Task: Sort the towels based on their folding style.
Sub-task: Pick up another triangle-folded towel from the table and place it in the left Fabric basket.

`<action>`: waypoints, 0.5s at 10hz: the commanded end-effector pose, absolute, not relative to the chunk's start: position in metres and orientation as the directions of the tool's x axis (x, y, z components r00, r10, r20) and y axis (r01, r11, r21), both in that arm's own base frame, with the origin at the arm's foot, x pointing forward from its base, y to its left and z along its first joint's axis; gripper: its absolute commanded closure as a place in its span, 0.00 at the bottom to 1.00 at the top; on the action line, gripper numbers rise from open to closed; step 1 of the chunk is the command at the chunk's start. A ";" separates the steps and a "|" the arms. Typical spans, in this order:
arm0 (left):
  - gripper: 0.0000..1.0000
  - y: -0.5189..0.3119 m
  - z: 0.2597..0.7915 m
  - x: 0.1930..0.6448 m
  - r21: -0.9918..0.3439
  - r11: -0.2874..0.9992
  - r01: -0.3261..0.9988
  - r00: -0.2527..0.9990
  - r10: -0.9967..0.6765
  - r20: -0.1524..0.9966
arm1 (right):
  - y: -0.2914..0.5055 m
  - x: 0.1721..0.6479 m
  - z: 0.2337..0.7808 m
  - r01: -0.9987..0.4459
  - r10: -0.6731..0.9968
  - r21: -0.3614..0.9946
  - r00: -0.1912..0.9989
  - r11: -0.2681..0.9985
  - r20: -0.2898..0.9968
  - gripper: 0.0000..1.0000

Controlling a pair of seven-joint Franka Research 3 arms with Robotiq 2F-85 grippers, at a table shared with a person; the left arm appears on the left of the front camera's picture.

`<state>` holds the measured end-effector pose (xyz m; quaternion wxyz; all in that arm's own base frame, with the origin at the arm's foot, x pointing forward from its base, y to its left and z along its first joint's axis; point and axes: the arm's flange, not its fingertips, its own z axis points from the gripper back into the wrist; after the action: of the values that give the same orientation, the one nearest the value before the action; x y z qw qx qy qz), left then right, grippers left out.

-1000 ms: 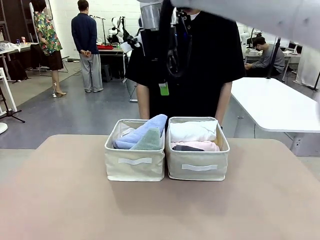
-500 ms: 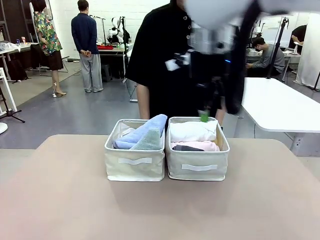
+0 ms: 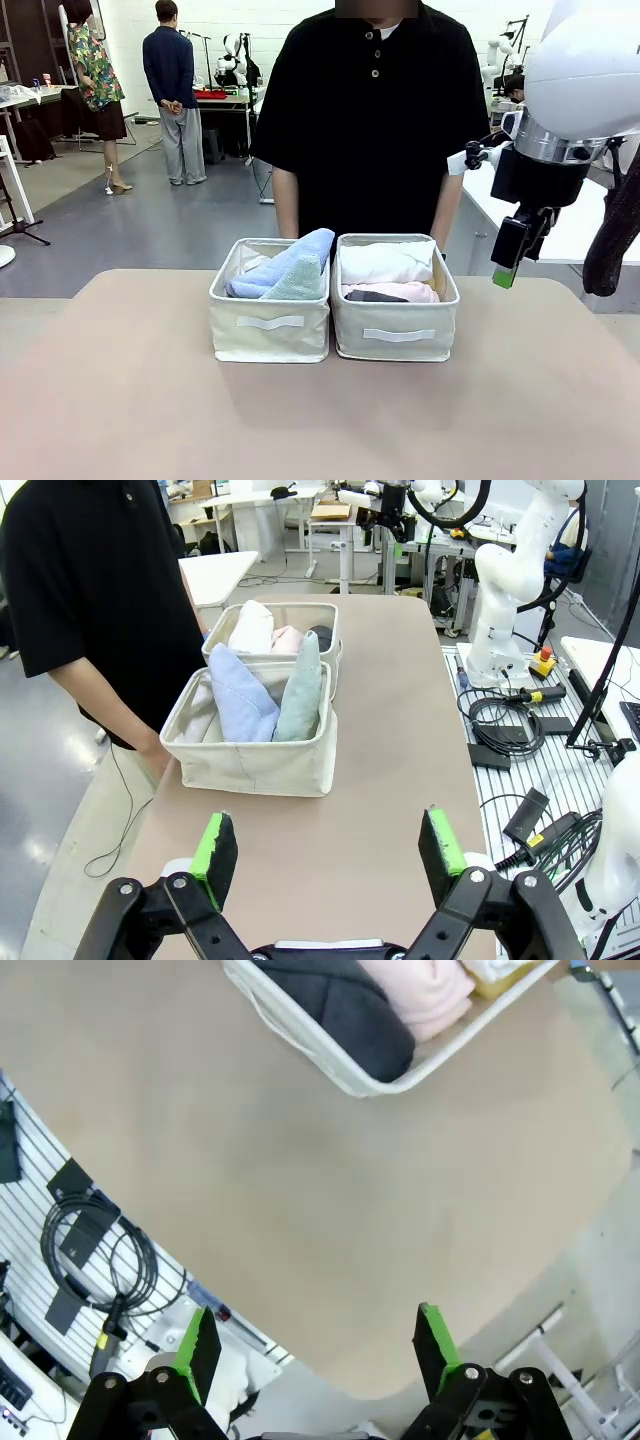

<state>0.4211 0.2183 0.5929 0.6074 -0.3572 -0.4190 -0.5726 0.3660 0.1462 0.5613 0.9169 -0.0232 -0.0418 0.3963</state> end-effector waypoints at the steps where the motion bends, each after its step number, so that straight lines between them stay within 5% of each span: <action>1: 0.05 0.216 0.595 0.420 0.046 0.104 0.994 -0.001 -0.392 0.920 | 0.160 0.383 0.564 -0.731 0.731 -0.040 0.677 0.681 0.084 0.00; 5: 0.05 0.216 0.595 0.420 0.046 0.104 0.994 -0.001 -0.392 0.920 | 0.150 0.373 0.562 -0.725 0.729 -0.070 0.682 0.685 0.063 0.00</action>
<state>0.4211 0.2183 0.5929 0.6073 -0.3572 -0.4190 -0.5727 0.3797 0.1554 0.5651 0.9173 -0.0183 -0.0423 0.3955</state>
